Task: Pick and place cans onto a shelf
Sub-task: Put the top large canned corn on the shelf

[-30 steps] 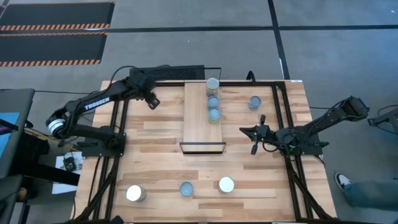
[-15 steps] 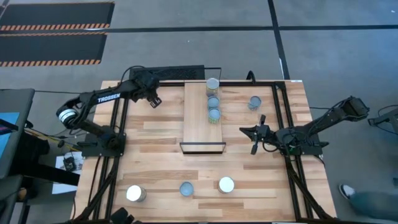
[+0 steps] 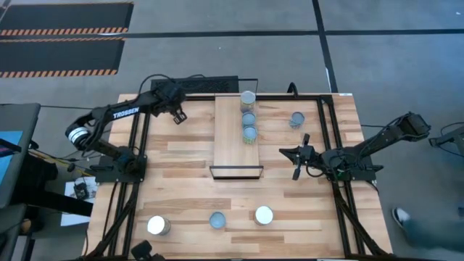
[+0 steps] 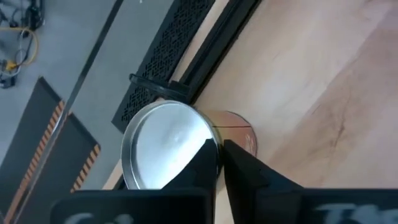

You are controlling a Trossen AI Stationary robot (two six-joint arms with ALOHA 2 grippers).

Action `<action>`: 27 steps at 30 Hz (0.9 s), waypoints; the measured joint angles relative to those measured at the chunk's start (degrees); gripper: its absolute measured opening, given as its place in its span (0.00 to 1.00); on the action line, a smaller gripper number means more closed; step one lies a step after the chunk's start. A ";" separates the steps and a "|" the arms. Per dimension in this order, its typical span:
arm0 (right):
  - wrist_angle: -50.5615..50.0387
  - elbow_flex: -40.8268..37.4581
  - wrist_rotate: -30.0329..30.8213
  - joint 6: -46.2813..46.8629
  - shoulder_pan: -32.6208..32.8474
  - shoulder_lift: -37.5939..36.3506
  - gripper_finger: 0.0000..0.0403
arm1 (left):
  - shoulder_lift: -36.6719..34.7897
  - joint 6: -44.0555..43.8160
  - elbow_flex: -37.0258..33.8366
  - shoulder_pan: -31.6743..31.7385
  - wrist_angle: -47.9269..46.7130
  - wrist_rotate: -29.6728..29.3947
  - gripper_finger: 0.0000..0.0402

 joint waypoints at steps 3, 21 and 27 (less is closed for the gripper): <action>-0.01 0.00 0.02 0.02 0.00 0.00 0.03 | -2.67 1.63 -0.40 -0.97 -1.76 2.28 0.00; -0.19 0.02 0.04 -0.01 -0.33 0.00 0.03 | -20.68 -3.28 0.42 -24.08 -7.51 5.69 0.00; -0.19 0.02 0.04 0.04 -0.33 0.01 0.03 | -15.65 -6.87 7.77 -33.75 -6.68 5.87 0.00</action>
